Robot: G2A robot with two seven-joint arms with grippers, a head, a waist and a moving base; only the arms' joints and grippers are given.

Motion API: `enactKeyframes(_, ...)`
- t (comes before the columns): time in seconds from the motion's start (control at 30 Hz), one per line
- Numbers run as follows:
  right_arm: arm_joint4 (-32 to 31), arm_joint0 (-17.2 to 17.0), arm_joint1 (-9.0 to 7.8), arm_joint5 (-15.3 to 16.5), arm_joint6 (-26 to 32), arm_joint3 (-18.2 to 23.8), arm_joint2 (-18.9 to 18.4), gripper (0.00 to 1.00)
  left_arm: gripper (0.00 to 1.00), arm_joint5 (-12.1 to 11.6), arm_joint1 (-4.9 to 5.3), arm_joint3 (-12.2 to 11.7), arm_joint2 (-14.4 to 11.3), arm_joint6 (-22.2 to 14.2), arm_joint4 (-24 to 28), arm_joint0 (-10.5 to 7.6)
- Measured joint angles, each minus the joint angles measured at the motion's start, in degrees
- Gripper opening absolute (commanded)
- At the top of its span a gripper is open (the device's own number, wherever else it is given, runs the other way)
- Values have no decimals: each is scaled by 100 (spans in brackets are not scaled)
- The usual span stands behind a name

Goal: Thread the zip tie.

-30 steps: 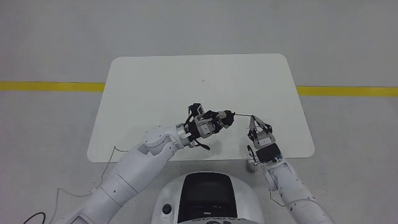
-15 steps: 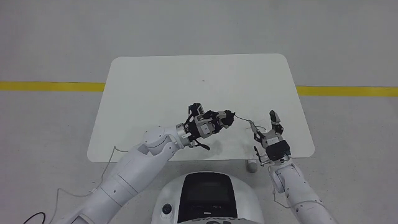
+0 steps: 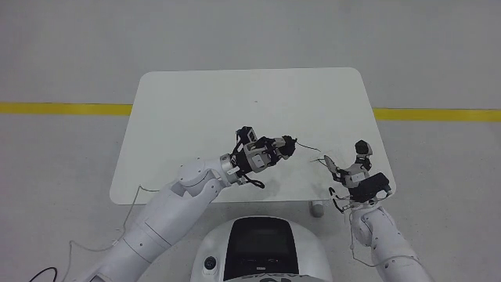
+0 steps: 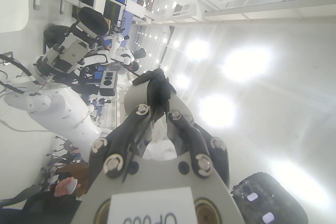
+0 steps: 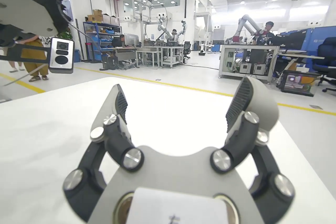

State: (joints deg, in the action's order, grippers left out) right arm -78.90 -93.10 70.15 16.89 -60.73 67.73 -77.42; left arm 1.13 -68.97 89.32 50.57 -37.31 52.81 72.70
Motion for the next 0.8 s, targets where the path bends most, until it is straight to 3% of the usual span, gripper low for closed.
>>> enactKeyframes(0.1, 153, -138, -48, 286, 123, 141, -96, 100, 0, 70, 37, 235, 142, -34, 136, 125)
enactKeyframes(0.17, 204, -187, -67, 273, 182, 217, -65, 100, 0, -31, 64, 348, 206, 31, -10, 161)
enactKeyframes(0.23, 206, -188, -69, 259, 186, 222, -58, 100, 0, -78, 71, 371, 214, 66, -249, 165)
enactKeyframes(0.37, 201, -185, -68, 258, 181, 217, -60, 100, 0, -69, 69, 367, 209, 66, -257, 164)
enactKeyframes(0.6, 201, -185, -68, 259, 182, 217, -60, 100, 0, -57, 87, 617, 401, 3, 224, 345)
enactKeyframes(0.8, 201, -185, -68, 259, 182, 218, -60, 100, 0, -40, 92, 629, 413, -45, 249, 366)
